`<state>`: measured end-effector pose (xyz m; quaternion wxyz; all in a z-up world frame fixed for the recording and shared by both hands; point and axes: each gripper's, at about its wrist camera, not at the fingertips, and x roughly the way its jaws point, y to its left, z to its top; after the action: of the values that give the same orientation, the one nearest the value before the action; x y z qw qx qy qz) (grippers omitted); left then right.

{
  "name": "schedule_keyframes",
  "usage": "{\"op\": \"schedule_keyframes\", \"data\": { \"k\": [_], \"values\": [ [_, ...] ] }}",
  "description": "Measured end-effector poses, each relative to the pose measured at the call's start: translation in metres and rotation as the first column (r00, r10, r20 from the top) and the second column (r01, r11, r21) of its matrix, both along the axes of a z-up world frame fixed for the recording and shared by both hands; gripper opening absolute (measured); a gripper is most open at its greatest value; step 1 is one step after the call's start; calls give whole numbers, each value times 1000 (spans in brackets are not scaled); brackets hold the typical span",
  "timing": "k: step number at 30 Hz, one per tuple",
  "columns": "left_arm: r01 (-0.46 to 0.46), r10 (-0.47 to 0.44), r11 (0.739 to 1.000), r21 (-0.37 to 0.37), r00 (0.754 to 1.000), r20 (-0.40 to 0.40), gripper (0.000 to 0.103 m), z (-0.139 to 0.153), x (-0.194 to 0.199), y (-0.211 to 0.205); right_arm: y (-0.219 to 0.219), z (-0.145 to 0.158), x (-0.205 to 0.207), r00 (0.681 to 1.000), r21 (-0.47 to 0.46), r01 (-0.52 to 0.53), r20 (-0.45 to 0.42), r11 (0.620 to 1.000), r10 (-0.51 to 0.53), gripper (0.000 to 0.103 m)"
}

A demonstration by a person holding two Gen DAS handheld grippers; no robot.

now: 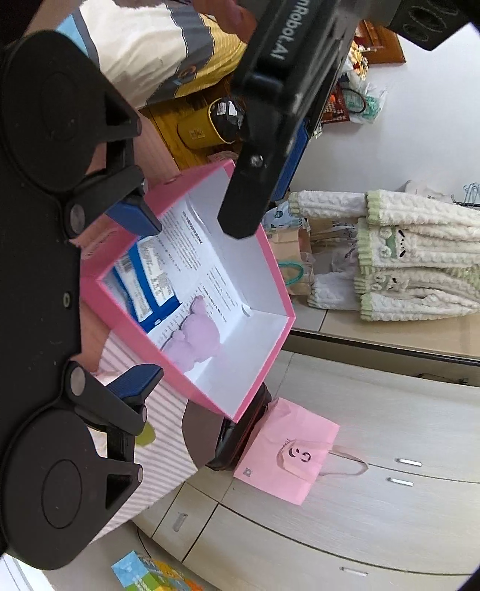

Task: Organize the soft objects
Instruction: 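Move the left gripper to the white plush cat and close on it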

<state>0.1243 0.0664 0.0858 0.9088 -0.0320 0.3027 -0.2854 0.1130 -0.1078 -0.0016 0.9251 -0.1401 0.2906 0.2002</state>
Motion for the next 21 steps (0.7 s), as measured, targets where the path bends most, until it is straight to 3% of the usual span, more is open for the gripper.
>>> {"op": "schedule_keyframes", "data": {
  "k": [9,13,21],
  "values": [
    [89,-92,994,56,994,50,70,10,-49,-34,-56,7,-53,998,43,58,5,997,-58,82],
    [132,-135,988,86,990,39,77,6,-57,-54,-84,3,-76,995,44,98,22,994,-99,84],
    [237,-236,962,136,971,-27,78,-20,-55,-107,-132,-20,-96,989,71,144,21,987,-146,88]
  ]
}}
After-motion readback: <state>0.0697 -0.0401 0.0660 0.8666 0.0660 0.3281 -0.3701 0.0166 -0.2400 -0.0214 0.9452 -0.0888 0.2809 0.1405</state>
